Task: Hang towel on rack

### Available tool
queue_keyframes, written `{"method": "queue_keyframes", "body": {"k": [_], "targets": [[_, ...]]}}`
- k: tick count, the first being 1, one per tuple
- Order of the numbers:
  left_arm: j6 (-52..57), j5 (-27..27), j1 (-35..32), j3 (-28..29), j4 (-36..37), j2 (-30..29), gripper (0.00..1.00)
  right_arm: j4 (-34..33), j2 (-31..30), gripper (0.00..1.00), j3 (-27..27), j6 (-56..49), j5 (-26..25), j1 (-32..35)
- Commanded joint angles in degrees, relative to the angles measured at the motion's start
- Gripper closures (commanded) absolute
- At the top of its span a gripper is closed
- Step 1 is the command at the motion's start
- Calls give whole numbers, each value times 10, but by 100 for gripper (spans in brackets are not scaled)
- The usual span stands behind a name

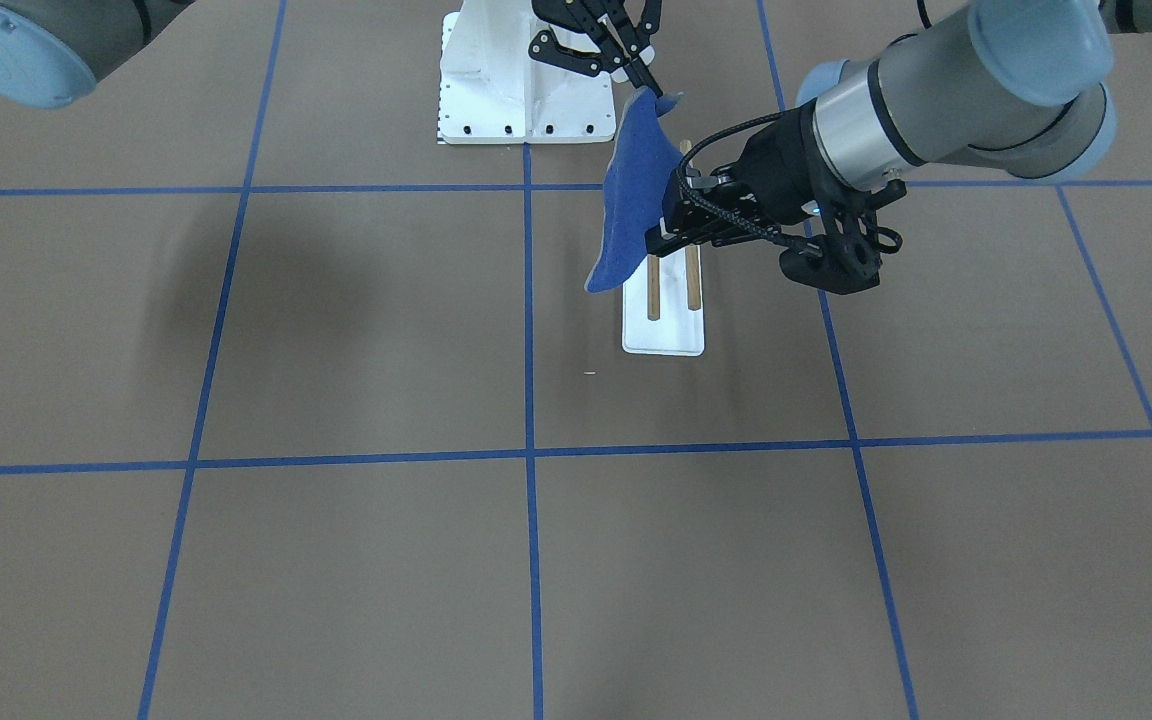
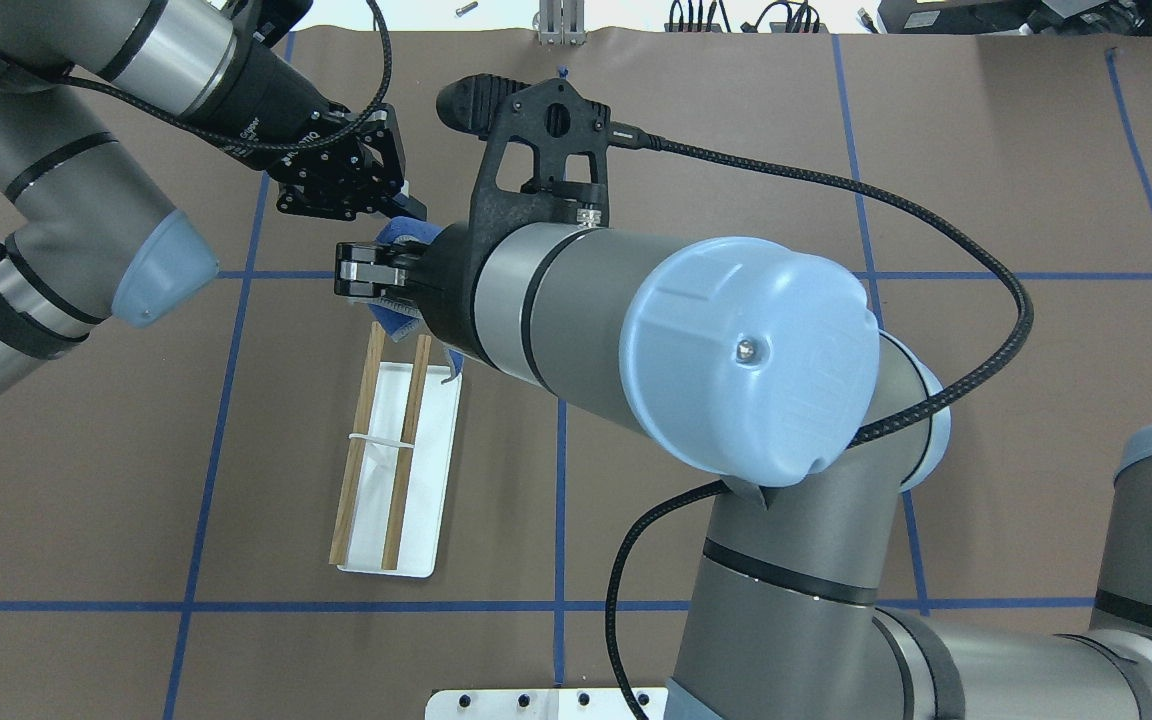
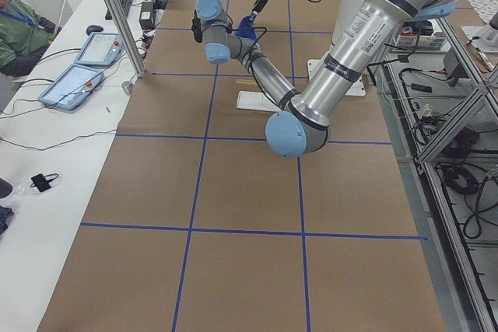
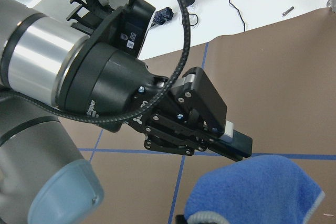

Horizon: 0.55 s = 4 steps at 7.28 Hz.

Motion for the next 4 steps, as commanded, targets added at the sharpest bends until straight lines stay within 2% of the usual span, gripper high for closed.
{"method": "queue_keyframes", "body": {"k": [1,4], "targets": [[-3,-4,-2,-1,1,2,3,1,-15,100,24,0,1,1],[-35,-6,0,-15,1,-2,3,1,-20,100,19,1,-5,6]]}}
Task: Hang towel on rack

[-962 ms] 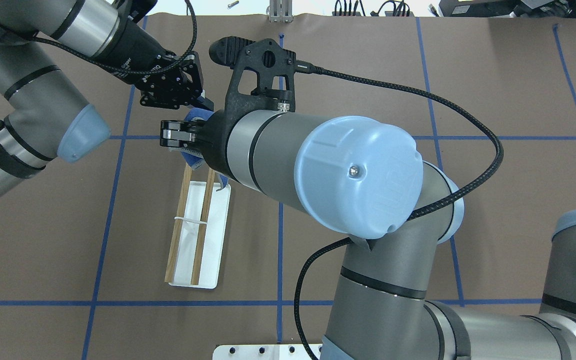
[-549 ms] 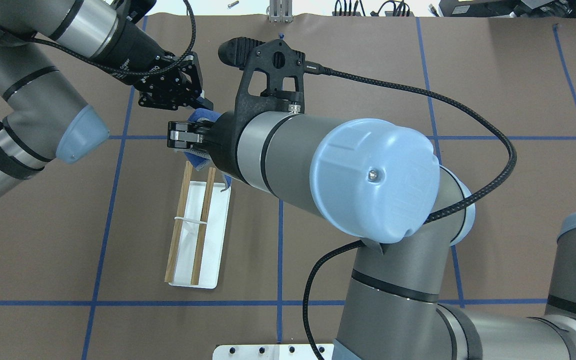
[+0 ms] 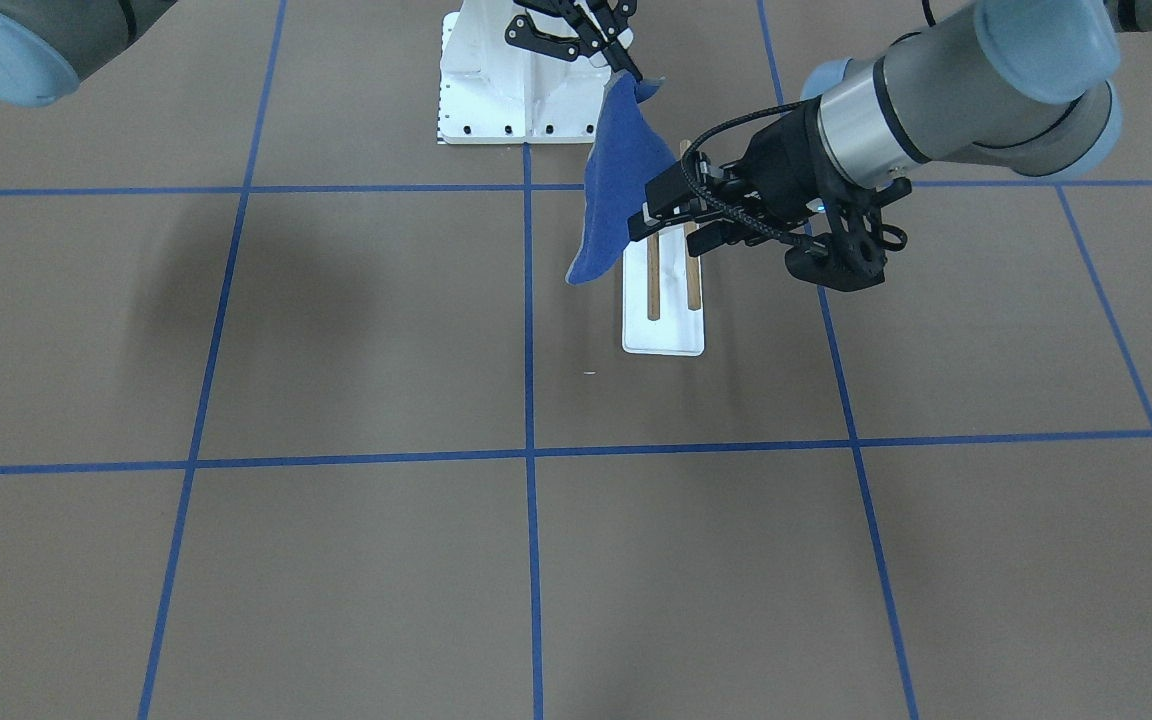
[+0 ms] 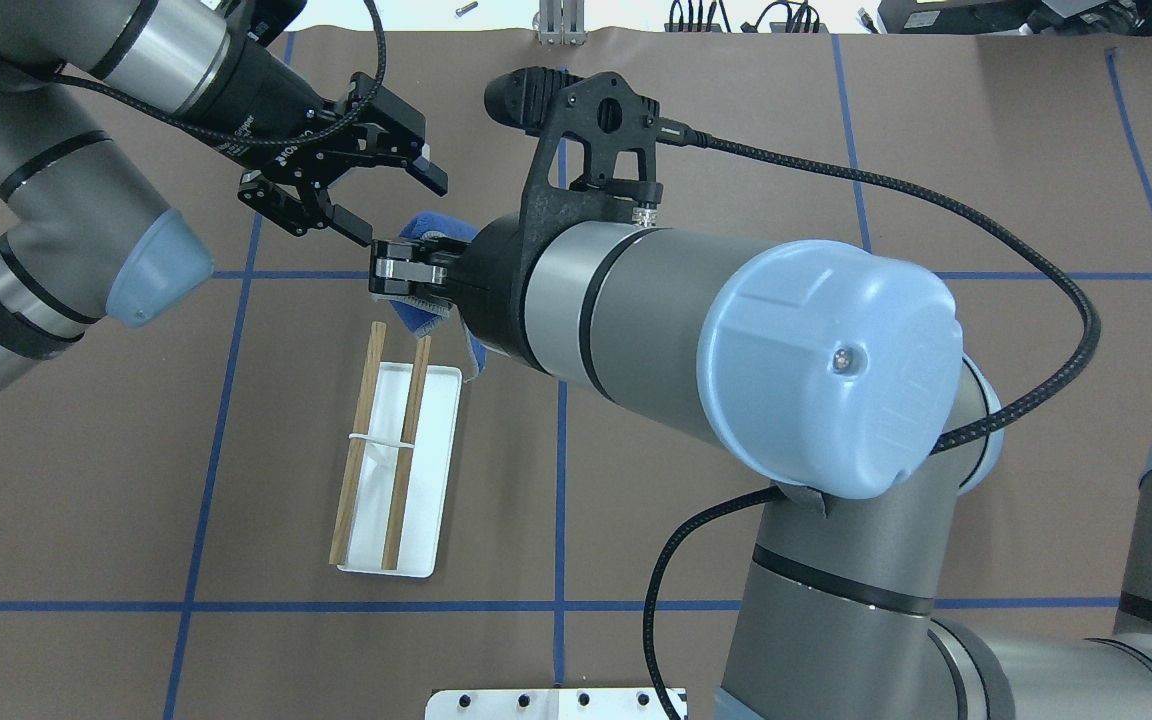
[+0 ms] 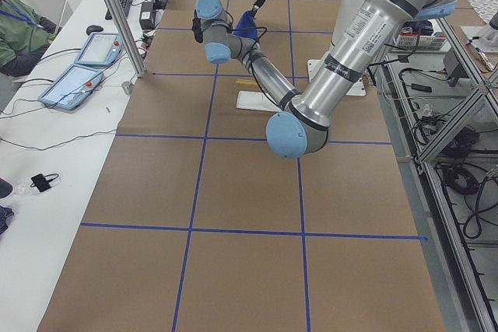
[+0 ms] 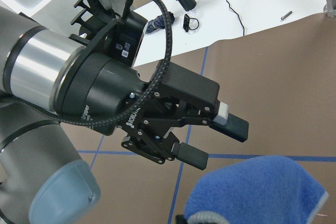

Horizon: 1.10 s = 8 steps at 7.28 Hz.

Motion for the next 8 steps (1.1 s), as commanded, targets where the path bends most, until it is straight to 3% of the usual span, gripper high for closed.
{"method": "queue_keyframes", "body": {"k": [1,4,5,7,8], "targets": [[-24,0,2,-10,0,-3,3,1,-1,100,-4,0,-15,1],[-37,0,18,-11,-2,-5,7,0,3,100,-8,3,-31,1],[-38,0,19,-11,-2,-5,24,0,3,100,-8,4,-31,1],[-37,0,20,-11,-2,-6,84,0,1,100,-12,5,-31,0],[-36,0,20,-13,-7,-5,100,0,1,100,-12,5,-31,0]]}}
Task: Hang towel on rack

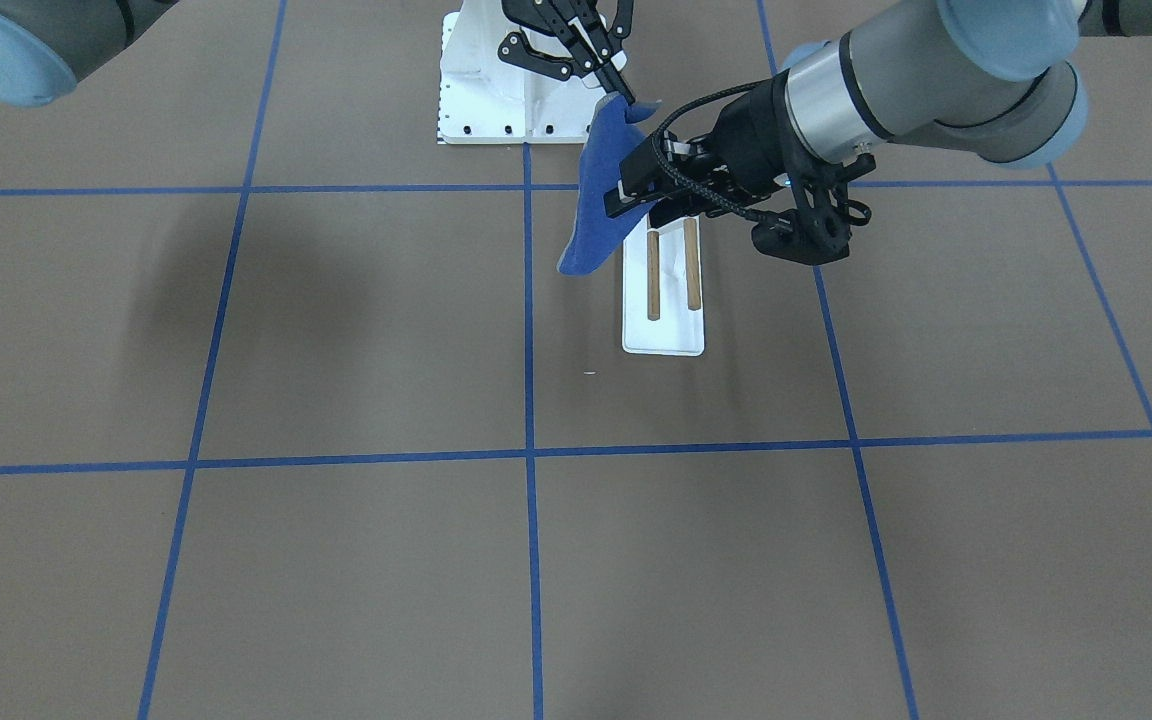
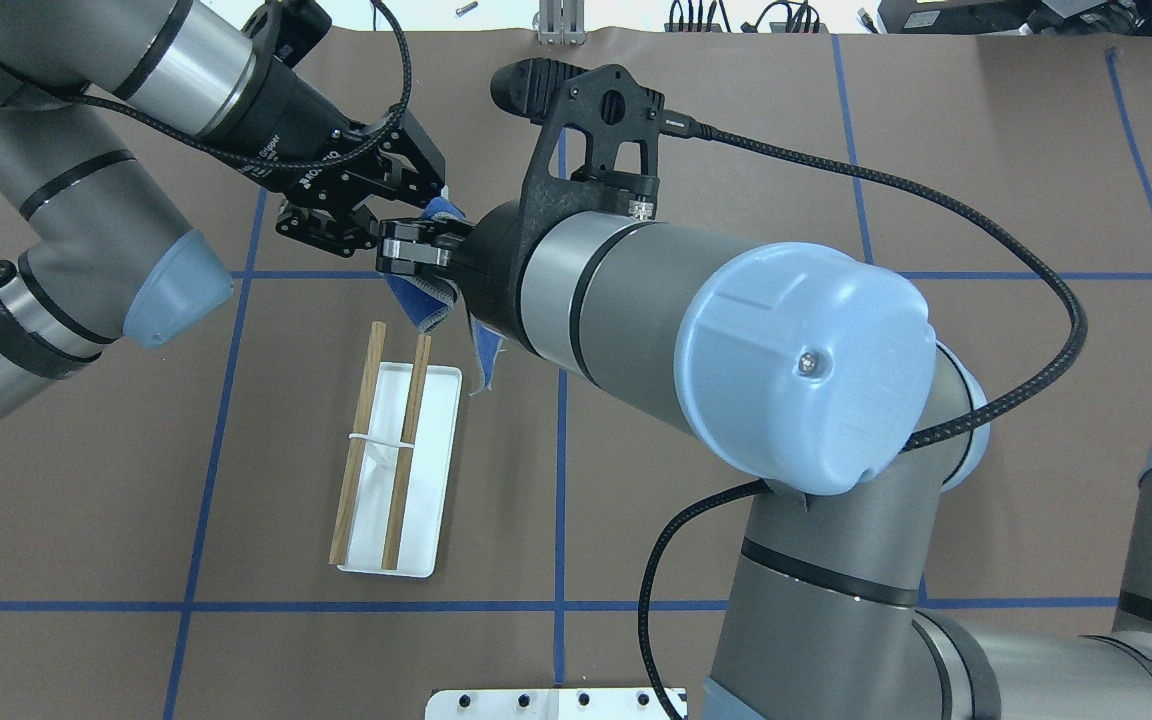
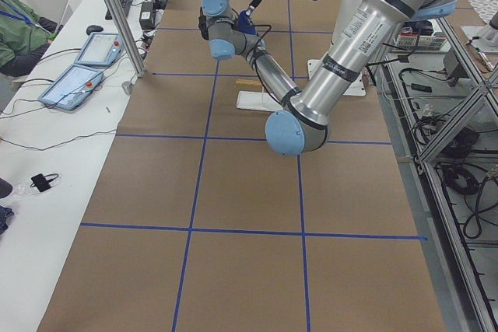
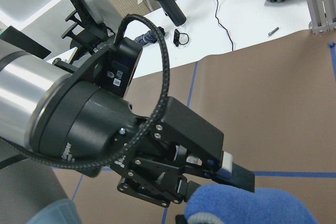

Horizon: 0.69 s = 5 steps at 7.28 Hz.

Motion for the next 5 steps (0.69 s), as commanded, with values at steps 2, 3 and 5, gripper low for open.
{"method": "queue_keyframes", "body": {"k": [2,3,5], "targets": [[0,0,0,-3,-5,1,100,0,0,100,-1,-1,0,0],[-1,0,0,-4,-5,1,100,0,0,100,-1,-1,0,0],[-11,1,0,-7,-6,1,100,1,-4,100,2,1,2,0]]}}
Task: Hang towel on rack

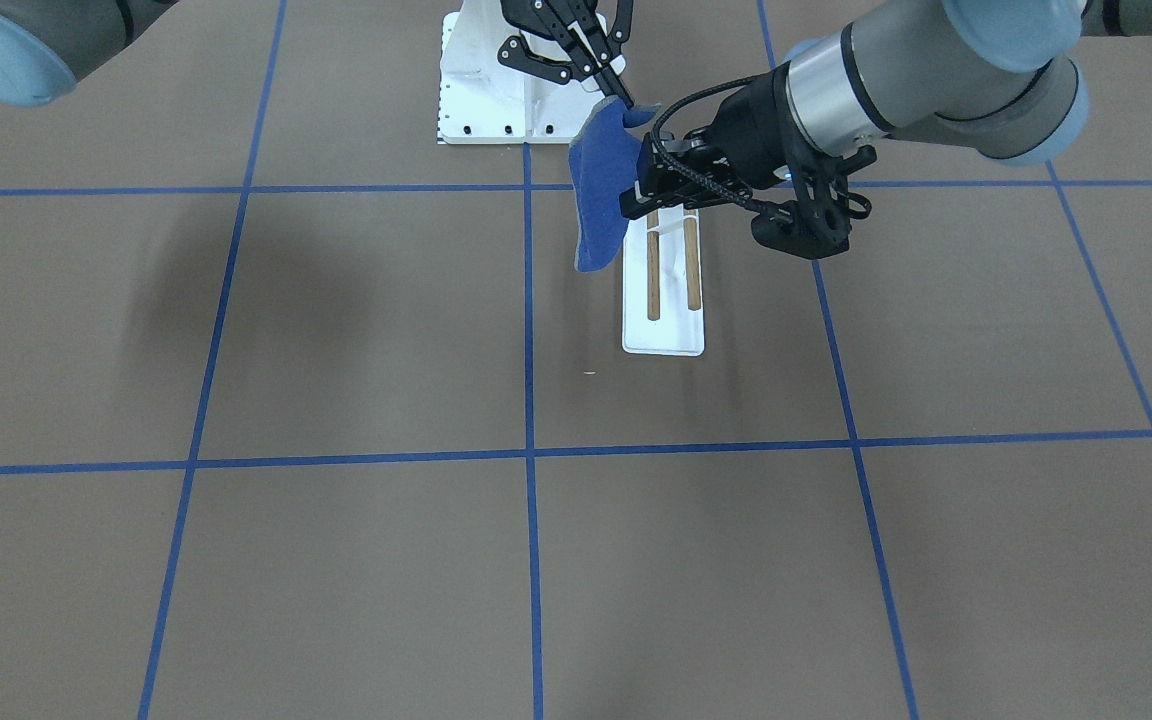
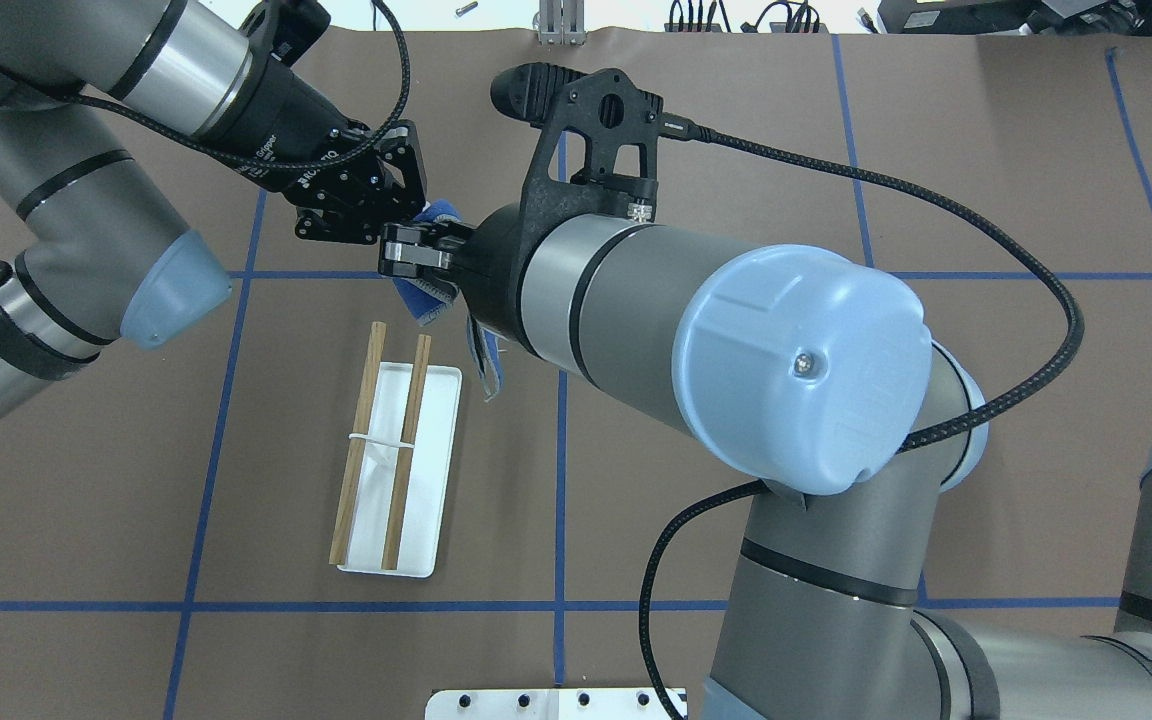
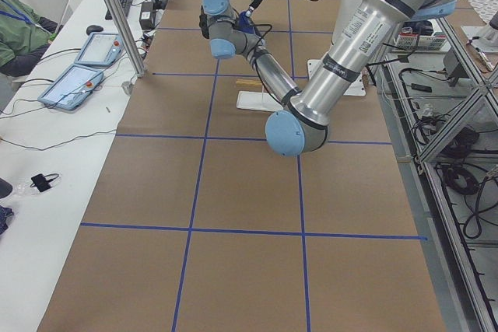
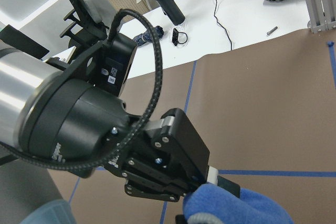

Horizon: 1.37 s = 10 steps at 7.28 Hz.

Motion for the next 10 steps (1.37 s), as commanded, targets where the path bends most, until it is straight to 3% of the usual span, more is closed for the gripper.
{"method": "queue_keyframes", "body": {"k": [1,5,7,9,10], "targets": [[-9,1,-1,-3,-1,1,100,-2,-2,1,4,8,0,-13],[-17,2,-7,-16,0,3,100,-8,-76,0,56,38,58,-19],[-15,-1,-10,-21,1,8,100,-104,-88,0,55,23,125,29],[-11,-1,-10,-54,2,41,100,-172,-90,0,26,-39,175,87],[-11,-1,-8,-58,2,42,100,-174,-91,0,-35,-59,229,125]]}}
